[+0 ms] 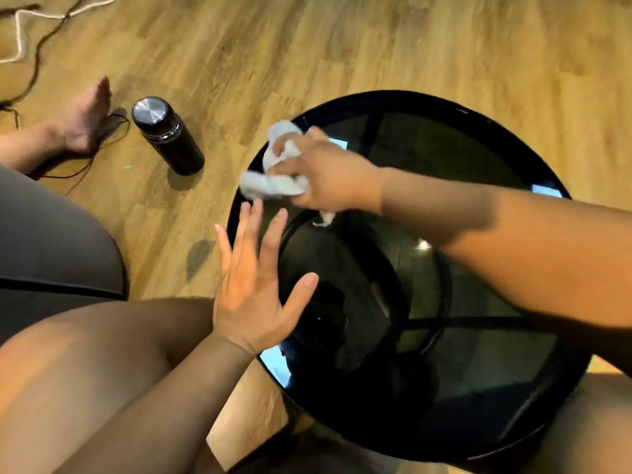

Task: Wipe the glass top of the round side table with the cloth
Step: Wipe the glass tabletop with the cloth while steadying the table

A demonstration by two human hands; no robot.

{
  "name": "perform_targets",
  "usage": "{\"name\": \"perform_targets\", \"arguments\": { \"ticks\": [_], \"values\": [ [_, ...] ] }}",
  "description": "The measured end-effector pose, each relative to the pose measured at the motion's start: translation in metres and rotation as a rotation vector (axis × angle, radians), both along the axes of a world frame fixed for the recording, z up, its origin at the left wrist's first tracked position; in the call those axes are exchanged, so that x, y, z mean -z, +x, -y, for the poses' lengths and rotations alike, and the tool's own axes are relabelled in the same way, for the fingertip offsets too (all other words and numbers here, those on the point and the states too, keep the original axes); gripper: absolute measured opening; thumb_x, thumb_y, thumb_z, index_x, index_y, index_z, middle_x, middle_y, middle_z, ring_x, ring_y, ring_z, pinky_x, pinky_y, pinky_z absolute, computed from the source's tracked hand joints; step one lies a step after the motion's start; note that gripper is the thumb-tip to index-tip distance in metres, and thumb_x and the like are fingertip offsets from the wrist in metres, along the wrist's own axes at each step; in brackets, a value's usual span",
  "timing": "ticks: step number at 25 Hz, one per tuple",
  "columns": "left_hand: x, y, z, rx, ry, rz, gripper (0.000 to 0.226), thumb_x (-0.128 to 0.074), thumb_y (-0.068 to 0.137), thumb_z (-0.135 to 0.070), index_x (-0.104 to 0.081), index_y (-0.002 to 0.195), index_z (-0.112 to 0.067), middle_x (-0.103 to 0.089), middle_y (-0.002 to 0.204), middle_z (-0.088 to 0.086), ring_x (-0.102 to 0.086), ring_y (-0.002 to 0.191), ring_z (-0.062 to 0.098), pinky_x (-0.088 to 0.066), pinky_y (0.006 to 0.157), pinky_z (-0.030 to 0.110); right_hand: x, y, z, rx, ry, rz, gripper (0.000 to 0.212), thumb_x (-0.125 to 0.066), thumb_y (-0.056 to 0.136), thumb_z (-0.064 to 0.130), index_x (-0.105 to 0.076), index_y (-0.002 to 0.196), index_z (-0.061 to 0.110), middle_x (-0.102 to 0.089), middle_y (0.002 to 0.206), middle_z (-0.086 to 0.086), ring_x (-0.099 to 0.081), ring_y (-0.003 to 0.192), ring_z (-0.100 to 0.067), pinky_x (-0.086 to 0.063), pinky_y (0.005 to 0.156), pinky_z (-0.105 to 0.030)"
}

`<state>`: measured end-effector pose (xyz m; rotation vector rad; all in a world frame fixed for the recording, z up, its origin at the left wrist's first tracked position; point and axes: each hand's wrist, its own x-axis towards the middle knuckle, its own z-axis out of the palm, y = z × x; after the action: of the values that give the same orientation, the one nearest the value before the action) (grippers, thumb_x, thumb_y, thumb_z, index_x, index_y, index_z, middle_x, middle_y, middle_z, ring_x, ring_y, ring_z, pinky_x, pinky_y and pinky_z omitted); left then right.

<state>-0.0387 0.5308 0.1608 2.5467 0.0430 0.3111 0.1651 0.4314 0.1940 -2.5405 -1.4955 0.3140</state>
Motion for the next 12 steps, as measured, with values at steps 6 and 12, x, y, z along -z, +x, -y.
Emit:
{"name": "perform_targets", "arguments": {
  "ticks": [6,12],
  "values": [
    [0.003,0.001,-0.001,-0.019,0.002,0.005,0.072,-0.039,0.094,-0.057,-0.02,0.153,-0.019,-0.018,0.163,0.017,-0.008,0.153,0.034,0.003,0.119,0.063,0.002,0.102,0.122,0.669,-0.106,0.093,0.053,-0.042,0.077,0.044,-0.06,0.121,0.023,-0.048,0.136,-0.022,-0.042,0.127,-0.04,-0.037,0.105,-0.041],
    [0.003,0.002,-0.004,-0.022,-0.006,-0.011,0.073,-0.041,0.094,-0.056,-0.02,0.154,-0.019,-0.016,0.164,0.016,-0.006,0.153,0.031,0.0,0.121,0.06,0.007,0.062,0.078,0.796,-0.052,0.13,0.058,-0.044,0.077,0.066,-0.067,0.112,0.027,-0.055,0.129,-0.012,-0.049,0.118,-0.036,-0.036,0.097,-0.035]
  ]
}}
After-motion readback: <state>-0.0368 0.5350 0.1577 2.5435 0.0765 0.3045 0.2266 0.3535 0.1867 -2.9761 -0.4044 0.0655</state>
